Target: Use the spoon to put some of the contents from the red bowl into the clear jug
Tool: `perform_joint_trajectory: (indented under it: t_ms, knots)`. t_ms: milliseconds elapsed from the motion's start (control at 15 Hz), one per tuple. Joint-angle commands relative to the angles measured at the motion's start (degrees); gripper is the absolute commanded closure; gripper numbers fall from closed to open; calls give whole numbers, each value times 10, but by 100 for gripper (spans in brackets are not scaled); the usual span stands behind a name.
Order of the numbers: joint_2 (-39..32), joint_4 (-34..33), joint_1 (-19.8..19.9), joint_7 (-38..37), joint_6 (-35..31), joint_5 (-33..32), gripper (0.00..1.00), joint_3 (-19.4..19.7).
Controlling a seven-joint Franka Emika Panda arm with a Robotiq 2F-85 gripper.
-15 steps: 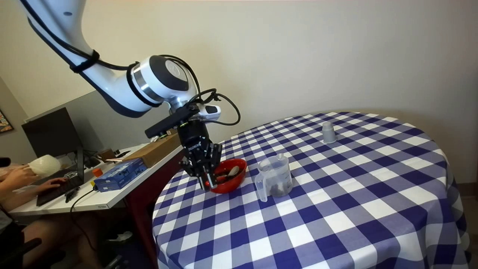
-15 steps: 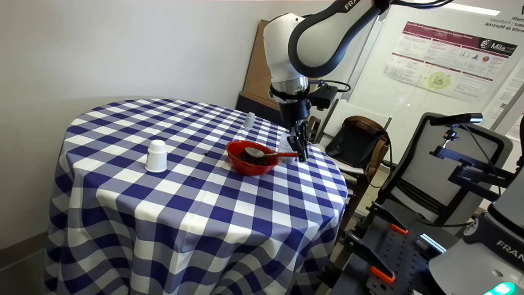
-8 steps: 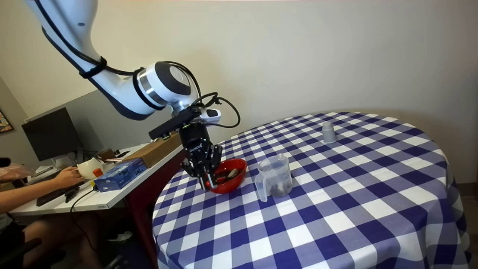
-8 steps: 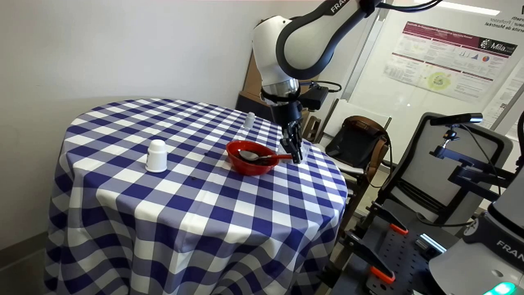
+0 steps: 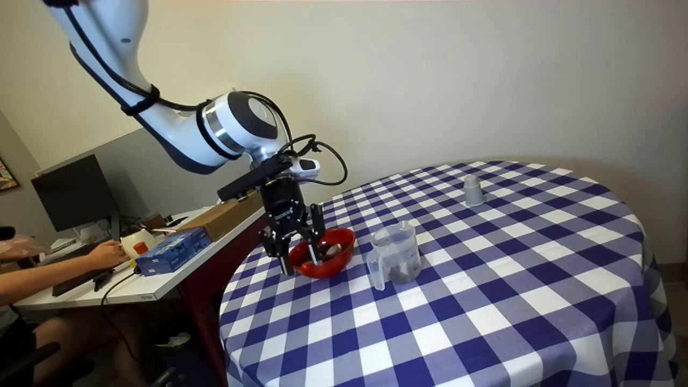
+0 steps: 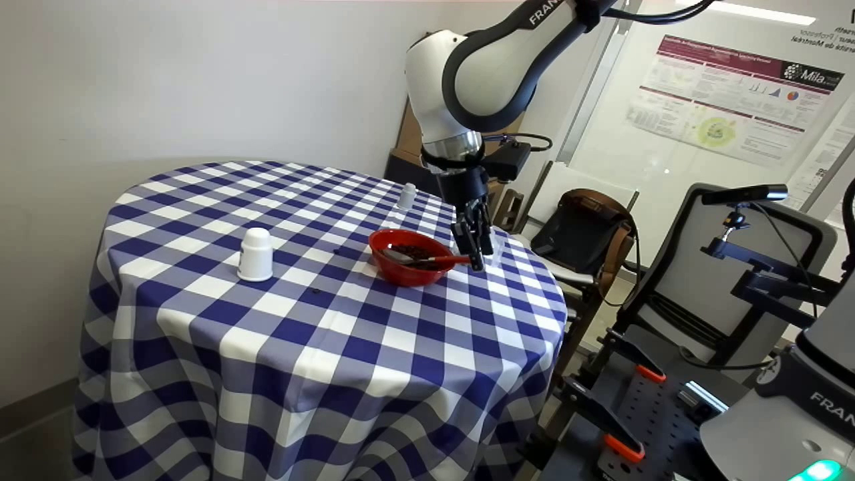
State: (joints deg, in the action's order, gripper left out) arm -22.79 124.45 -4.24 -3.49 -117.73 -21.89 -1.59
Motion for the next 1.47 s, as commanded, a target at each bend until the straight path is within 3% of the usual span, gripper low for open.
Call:
perform_joint_trajectory:
  t_ms: [0,133,800,1133,1400]
  knots:
    - [13,-7,-2,-7,8,20,5,3]
    - [37,0,2,-18,-2,31,0,5]
    - [174,33,39,-32,-92,58,0,31]
    - [245,66,57,-22,-137,113,0,36]
    - [293,78,65,-17,-125,159,0,40]
